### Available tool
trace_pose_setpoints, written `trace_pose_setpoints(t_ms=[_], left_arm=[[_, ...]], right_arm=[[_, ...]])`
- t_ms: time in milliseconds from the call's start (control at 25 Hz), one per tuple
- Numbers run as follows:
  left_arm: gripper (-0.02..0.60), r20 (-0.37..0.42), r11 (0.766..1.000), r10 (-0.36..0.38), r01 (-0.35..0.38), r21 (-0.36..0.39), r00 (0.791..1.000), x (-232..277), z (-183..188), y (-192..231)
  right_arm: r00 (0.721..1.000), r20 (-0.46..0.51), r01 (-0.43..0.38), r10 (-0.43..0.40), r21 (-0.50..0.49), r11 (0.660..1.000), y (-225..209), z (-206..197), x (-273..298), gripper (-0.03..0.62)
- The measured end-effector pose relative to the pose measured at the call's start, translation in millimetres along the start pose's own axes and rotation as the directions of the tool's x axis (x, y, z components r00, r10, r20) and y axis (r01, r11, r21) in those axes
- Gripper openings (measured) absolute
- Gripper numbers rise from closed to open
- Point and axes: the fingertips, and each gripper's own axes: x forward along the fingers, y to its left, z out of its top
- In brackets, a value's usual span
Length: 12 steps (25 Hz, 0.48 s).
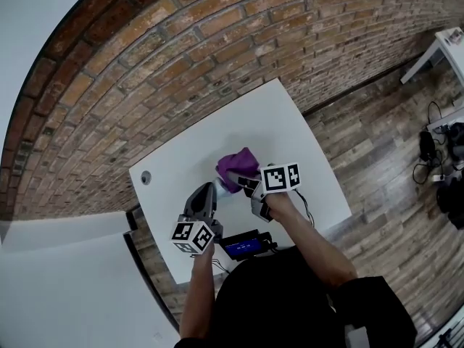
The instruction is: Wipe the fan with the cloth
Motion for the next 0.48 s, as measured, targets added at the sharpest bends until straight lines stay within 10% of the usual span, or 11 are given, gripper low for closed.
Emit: trace_pose_setpoints(t_ms=[160, 480], left_arm=[[0.005, 0.000, 1.000, 0.005, -0.005, -0.004, 1.000, -1, -2, -1], [0.005, -0.003, 1.000, 0.004, -0.004, -0.001, 1.000, -1, -1, 0]], right_arm=[[0.997, -0.053, -0.060, 0.056, -0.080, 0.995, 33, -8, 15, 0.072], [0.975, -0.117, 0.192, -0.187, 0.029, 0.981, -68, -50, 7, 0.072]])
